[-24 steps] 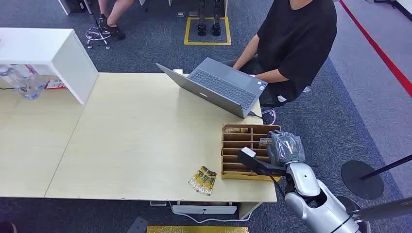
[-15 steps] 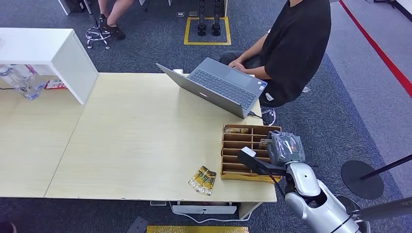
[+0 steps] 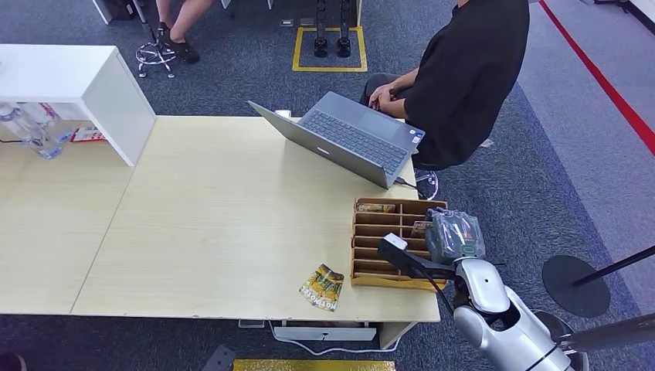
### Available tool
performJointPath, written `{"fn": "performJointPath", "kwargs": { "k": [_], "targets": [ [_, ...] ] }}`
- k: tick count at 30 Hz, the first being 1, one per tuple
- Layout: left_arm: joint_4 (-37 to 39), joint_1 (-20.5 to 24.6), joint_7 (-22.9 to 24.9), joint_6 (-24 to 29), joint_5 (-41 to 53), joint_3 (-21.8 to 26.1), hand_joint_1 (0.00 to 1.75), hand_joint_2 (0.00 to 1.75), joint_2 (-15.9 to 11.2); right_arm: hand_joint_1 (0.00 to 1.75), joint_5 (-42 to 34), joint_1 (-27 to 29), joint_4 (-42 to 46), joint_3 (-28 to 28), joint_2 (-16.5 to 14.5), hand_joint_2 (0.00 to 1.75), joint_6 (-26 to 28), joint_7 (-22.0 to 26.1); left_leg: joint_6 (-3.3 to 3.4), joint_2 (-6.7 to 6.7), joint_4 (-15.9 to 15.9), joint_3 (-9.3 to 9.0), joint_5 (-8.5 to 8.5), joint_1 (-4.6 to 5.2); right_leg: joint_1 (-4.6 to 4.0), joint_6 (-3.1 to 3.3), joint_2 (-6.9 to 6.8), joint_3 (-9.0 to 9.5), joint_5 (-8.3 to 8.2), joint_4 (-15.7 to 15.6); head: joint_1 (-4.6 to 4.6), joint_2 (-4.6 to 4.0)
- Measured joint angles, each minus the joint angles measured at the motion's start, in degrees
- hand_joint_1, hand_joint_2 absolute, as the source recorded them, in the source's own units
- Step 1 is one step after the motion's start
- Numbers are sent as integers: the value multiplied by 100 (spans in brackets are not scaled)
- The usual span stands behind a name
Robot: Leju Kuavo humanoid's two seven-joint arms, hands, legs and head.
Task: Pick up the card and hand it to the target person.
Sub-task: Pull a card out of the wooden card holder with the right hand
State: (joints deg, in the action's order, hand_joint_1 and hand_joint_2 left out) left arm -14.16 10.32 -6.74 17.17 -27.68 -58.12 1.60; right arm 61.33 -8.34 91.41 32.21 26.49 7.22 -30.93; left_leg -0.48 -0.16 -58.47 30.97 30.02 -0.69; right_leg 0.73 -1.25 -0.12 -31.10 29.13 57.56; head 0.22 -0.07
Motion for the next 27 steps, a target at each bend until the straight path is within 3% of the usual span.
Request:
{"fn": "performJointPath", "kwargs": {
  "k": [13,27],
  "targets": [
    [0,0,20,3,15,0,0,0,0,137,-11,0,16,-37,0,175,33,-5,0,0,0,0,0,0,0,0,0,0,0,0,0,0],
    [0,-2,22,10,33,0,0,0,0,154,-155,7,279,-94,-13,175,79,-13,0,0,0,0,0,0,0,0,0,0,0,0,-1,0]
  ]
}}
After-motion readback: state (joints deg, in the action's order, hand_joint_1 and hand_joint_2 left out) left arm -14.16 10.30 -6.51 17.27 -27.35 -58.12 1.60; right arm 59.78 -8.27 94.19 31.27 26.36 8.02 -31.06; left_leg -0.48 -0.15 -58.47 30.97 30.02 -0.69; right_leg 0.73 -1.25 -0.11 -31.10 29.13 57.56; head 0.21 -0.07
